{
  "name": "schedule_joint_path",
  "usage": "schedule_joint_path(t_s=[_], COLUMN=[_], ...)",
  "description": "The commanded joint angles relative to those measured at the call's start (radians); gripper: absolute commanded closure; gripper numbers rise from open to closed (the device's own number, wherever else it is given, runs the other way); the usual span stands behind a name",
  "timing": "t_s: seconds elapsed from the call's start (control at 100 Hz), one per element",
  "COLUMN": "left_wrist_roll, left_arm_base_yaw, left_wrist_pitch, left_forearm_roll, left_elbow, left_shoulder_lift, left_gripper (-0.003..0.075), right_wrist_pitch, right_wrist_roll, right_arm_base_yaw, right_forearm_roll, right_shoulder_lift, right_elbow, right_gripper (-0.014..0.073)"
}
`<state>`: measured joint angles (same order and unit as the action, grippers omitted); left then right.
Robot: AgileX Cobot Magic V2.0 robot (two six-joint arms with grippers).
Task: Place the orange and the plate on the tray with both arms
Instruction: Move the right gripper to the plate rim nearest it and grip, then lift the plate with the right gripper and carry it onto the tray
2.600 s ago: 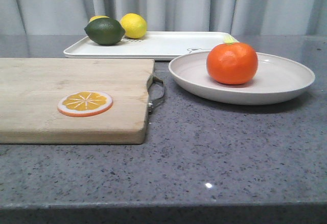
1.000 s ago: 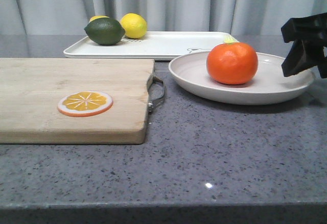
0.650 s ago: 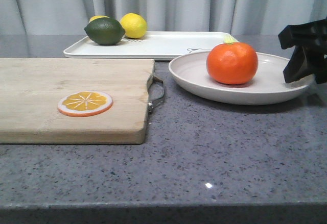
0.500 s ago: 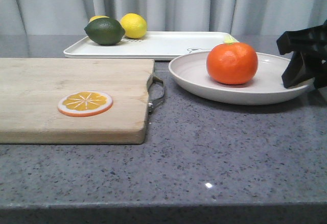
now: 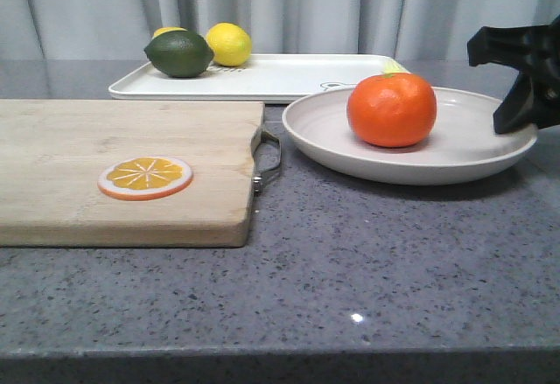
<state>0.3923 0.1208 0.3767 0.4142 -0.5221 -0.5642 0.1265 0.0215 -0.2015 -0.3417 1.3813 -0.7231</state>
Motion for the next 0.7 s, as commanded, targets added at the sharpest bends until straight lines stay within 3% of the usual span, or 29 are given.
schedule_joint_path(t_s=[0.0, 0.23, 0.38, 0.69], left_wrist_roll=[-0.010, -0.010, -0.010, -0.010], left_arm_base_yaw=[-0.002, -0.002, -0.002, -0.002], left_wrist_pitch=[-0.064, -0.064, -0.064, -0.064], left_forearm_roll=[0.019, 0.019, 0.019, 0.019], left_elbow=[-0.028, -0.028, -0.028, -0.028], left_shoulder_lift=[-0.002, -0.002, -0.002, -0.002], left_gripper=[0.0101, 0.0101, 0.0101, 0.0101], right_wrist_pitch=[-0.030, 0.037, 0.140, 0.178], right_wrist_roll=[0.025, 0.025, 0.025, 0.025], right_arm_base_yaw=[0.002, 0.002, 0.002, 0.002], right_forearm_roll=[0.008, -0.064, -0.066, -0.066], right_shoulder_lift=[-0.027, -0.076, -0.082, 0.078], right_elbow=[-0.021, -0.078, -0.209, -0.502], right_gripper=[0.0699, 0.0691, 0.0691, 0.0691])
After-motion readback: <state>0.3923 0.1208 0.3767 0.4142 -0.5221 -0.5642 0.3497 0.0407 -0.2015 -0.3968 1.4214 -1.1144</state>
